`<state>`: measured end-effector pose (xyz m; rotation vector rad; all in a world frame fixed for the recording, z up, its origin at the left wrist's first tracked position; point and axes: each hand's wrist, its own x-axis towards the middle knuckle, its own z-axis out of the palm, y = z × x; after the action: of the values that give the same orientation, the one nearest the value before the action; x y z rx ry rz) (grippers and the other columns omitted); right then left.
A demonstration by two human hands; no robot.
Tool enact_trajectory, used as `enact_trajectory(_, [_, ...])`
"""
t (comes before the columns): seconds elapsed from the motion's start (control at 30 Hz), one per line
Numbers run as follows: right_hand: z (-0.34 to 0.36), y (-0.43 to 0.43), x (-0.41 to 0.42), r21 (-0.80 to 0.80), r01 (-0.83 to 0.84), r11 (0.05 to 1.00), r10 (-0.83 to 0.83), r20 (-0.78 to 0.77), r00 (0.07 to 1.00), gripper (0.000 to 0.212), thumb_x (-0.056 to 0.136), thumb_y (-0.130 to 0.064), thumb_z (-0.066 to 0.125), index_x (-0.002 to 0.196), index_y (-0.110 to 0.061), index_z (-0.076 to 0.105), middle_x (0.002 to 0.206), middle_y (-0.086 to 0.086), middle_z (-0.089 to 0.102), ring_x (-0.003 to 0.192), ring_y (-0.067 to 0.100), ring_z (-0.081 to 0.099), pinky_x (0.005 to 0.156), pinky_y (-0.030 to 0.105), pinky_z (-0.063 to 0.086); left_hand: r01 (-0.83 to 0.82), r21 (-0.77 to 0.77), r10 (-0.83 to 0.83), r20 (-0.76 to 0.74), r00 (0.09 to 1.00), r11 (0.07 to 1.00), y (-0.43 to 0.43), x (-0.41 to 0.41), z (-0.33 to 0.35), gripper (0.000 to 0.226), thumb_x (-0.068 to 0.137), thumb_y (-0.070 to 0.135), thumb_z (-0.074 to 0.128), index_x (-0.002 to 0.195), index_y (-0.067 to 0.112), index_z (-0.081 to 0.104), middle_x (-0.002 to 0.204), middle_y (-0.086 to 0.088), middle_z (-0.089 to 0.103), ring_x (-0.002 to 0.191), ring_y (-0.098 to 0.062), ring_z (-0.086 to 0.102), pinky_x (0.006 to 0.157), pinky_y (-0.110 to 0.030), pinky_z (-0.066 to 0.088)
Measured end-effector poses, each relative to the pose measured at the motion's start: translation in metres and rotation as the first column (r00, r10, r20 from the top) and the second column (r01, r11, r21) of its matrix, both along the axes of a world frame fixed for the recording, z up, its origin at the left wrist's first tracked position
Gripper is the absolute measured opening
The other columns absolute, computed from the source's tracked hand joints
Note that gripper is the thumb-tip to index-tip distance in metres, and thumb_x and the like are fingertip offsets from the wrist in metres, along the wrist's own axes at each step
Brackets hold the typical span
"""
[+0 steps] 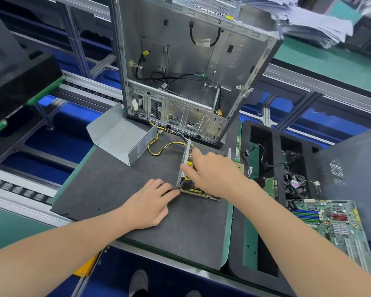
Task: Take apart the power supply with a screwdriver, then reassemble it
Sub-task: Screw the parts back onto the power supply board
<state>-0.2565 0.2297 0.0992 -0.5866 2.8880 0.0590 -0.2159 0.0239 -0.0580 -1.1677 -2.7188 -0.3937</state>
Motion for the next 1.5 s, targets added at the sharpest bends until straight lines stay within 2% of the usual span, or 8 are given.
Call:
enact_trajectory(0.07, [0.001,0.004,-0.003,-0.083,0.012,0.996,-0.003,0.105,0.994,0.027,0.107,-0.042,0.042,0.108,-0.016,0.033,0.073,-0.005,0.043,0.076,0.036,0.053,0.061,0.041,0.037,-0.002,0.002,0.002,-0.002,1.000,1.000,0.000,0.000,0.000,0.048,0.089,0.026,0.052,0.135,0.015,0.061,0.114,-0.004,0.061,0.092,-0.027,0.055,0.081,-0.040,0.048])
enact_trajectory(0.17, [0.003,0.003,-0.003,-0.092,0.039,0.995,-0.022,0.182,0.983,0.025,0.108,-0.037,0.047,0.113,-0.015,0.034,0.094,0.008,0.059,0.082,0.035,0.050,0.065,0.041,0.038,-0.004,-0.004,0.004,-0.010,1.000,1.000,0.001,-0.001,0.001,0.049,0.089,0.027,0.052,0.136,0.015,0.059,0.113,-0.004,0.060,0.091,-0.027,0.054,0.080,-0.040,0.048])
enact_trajectory(0.33, [0.002,0.002,-0.003,-0.004,-0.016,1.000,0.017,0.082,0.996,0.046,0.107,-0.045,0.050,0.135,-0.011,0.039,0.117,0.013,0.066,0.102,0.040,0.063,0.070,0.042,0.037,-0.004,-0.008,0.004,-0.007,1.000,1.000,0.001,-0.001,0.000,0.051,0.089,0.027,0.052,0.139,0.016,0.056,0.113,-0.004,0.058,0.091,-0.027,0.052,0.081,-0.042,0.050])
enact_trajectory(0.53, [0.002,0.000,0.003,0.006,-0.037,0.999,0.038,-0.040,0.998,0.043,0.104,-0.049,0.054,0.127,-0.013,0.045,0.110,0.012,0.069,0.099,0.041,0.066,0.068,0.040,0.032,-0.016,-0.020,0.016,0.006,1.000,1.000,0.002,-0.001,0.000,0.051,0.090,0.028,0.051,0.139,0.017,0.054,0.114,-0.003,0.056,0.093,-0.027,0.051,0.082,-0.042,0.049])
enact_trajectory(0.7, [0.002,-0.008,0.017,-0.013,-0.111,0.994,0.110,-0.101,0.989,0.032,0.103,-0.046,0.054,0.108,-0.016,0.043,0.097,0.010,0.070,0.091,0.040,0.067,0.064,0.038,0.030,-0.018,-0.053,0.018,0.006,1.000,0.998,0.002,0.000,0.000,0.051,0.090,0.029,0.050,0.139,0.016,0.054,0.113,-0.004,0.055,0.093,-0.027,0.049,0.081,-0.041,0.048])
enact_trajectory(1.23, [-0.006,-0.015,0.023,-0.262,0.041,0.964,-0.052,-0.037,0.998,0.032,0.102,-0.038,0.058,0.095,-0.016,0.036,0.088,0.014,0.065,0.081,0.041,0.057,0.063,0.038,0.035,-0.005,-0.063,0.008,0.041,0.999,0.998,0.001,0.000,0.001,0.050,0.088,0.029,0.051,0.137,0.017,0.054,0.114,-0.001,0.051,0.095,-0.025,0.046,0.083,-0.038,0.041])
enact_trajectory(1.37, [-0.006,-0.015,0.024,-0.292,0.063,0.954,-0.074,-0.029,0.997,0.032,0.102,-0.037,0.060,0.092,-0.016,0.037,0.078,0.002,0.049,0.075,0.033,0.043,0.063,0.037,0.032,-0.013,-0.065,0.015,0.045,0.999,0.998,0.001,0.000,0.003,0.050,0.089,0.030,0.049,0.137,0.018,0.056,0.114,-0.002,0.052,0.095,-0.026,0.047,0.083,-0.040,0.045])
enact_trajectory(1.5, [-0.002,-0.004,0.025,-0.316,0.078,0.946,-0.068,0.043,0.997,0.026,0.104,-0.037,0.058,0.102,-0.015,0.044,0.072,-0.001,0.048,0.076,0.035,0.051,0.061,0.039,0.041,0.004,-0.061,-0.003,0.012,1.000,0.998,0.001,0.000,0.008,0.033,0.087,0.028,0.052,0.117,0.018,0.061,0.110,-0.003,0.054,0.091,-0.028,0.050,0.079,-0.042,0.047])
